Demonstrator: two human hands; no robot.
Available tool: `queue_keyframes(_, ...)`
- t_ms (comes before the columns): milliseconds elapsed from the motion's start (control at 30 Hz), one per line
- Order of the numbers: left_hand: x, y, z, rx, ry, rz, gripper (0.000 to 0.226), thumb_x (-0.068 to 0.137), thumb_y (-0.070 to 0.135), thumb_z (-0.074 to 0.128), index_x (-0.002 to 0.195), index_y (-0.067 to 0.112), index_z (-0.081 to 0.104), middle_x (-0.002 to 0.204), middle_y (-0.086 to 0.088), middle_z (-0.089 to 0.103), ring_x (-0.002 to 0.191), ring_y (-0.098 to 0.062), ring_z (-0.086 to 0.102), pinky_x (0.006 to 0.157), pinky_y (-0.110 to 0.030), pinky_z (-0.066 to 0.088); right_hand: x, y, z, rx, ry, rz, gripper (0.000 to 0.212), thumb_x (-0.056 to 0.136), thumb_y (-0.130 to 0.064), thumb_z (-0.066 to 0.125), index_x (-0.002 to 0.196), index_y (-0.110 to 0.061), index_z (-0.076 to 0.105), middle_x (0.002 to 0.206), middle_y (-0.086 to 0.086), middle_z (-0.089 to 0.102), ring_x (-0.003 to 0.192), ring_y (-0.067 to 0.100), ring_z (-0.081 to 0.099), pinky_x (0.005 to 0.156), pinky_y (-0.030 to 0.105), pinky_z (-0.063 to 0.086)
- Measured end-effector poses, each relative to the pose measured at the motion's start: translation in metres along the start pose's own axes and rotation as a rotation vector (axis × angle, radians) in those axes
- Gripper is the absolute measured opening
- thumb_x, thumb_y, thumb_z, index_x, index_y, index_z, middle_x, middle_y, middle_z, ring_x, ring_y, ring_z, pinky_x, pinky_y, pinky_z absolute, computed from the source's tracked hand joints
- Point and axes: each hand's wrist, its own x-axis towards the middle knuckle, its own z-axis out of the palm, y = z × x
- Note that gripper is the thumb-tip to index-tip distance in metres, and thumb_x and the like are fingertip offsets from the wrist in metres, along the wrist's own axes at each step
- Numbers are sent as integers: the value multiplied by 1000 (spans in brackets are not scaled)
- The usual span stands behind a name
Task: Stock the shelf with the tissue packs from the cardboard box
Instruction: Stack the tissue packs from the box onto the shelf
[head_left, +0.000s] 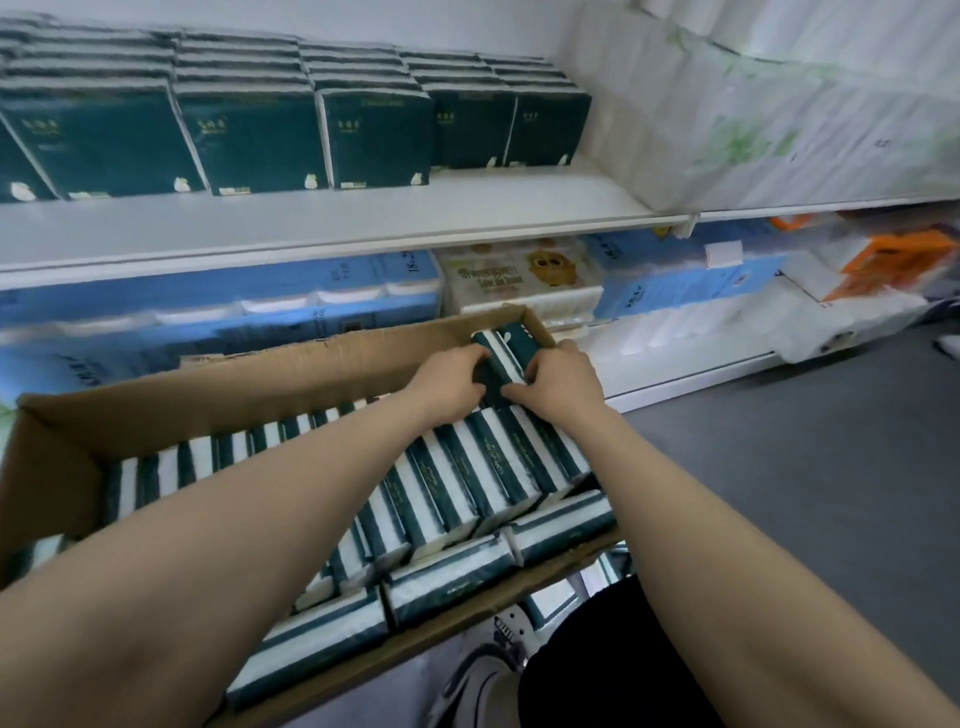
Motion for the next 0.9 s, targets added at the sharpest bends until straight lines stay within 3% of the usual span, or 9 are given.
queue_keyframes(100, 1, 1, 5, -8, -40, 4, 54, 90, 11, 57, 142, 15, 44, 138, -10, 55, 124, -27, 52, 101, -34, 43, -1, -5, 6, -54, -6, 10, 60, 81, -54, 72, 116, -6, 64, 127, 13, 45, 115, 33, 46, 90, 38, 47)
queue_keyframes(267, -5, -6, 0, -66, 2, -12, 69, 89, 9, 61, 150, 17, 29, 145, -10, 48, 129, -26, 49, 105, -34, 41, 5, -11, 3, -2, 7, 28, 46, 83, -38, 70, 115, -5, 65, 127, 12, 44, 115, 32, 45, 90, 35, 46)
queue_keyframes(433, -10, -19, -24, -149, 142, -69, 70, 90, 9, 63, 150, 16, 28, 142, -9, 49, 127, -25, 49, 102, -36, 44, 8, -11, -18, 234, -80, 62, 16, 86, -27, 65, 90, -12, 62, 94, 7, 61, 85, 25, 57, 57, 28, 38)
queue_keyframes(533, -11, -24, -34, -166, 119, -112, 71, 91, 12, 61, 151, 15, 24, 141, -9, 50, 124, -25, 52, 101, -36, 45, 5, -9, -30, 401, -121, 88, 17, 92, -24, 62, 104, -12, 63, 99, 9, 66, 89, 26, 62, 76, 36, 53)
queue_keyframes(667, -15, -22, -41, -321, 138, -101, 64, 91, 8, 61, 148, 15, 33, 140, -5, 52, 122, -22, 54, 104, -35, 45, 1, -10, -40, 684, -161, 93, 22, 96, -16, 59, 118, -17, 59, 104, 8, 67, 76, 20, 58, 62, 29, 50)
queue_keyframes(800, -22, -18, -54, -324, 212, -108, 50, 93, 10, 59, 140, 16, 44, 128, -2, 59, 113, -18, 56, 98, -29, 44, 1, -15, -45, 865, -156, 39, 23, 97, -12, 58, 118, -22, 59, 119, 7, 64, 95, 20, 64, 79, 29, 54)
queue_keyframes(900, -27, -17, -63, -322, 267, -103, 42, 94, 17, 59, 135, 18, 49, 120, -1, 60, 103, -15, 54, 89, -27, 43, 1, -19, -50, 988, -79, 11, 33, 94, -15, 64, 126, -23, 56, 118, 6, 62, 106, 22, 63, 88, 31, 54)
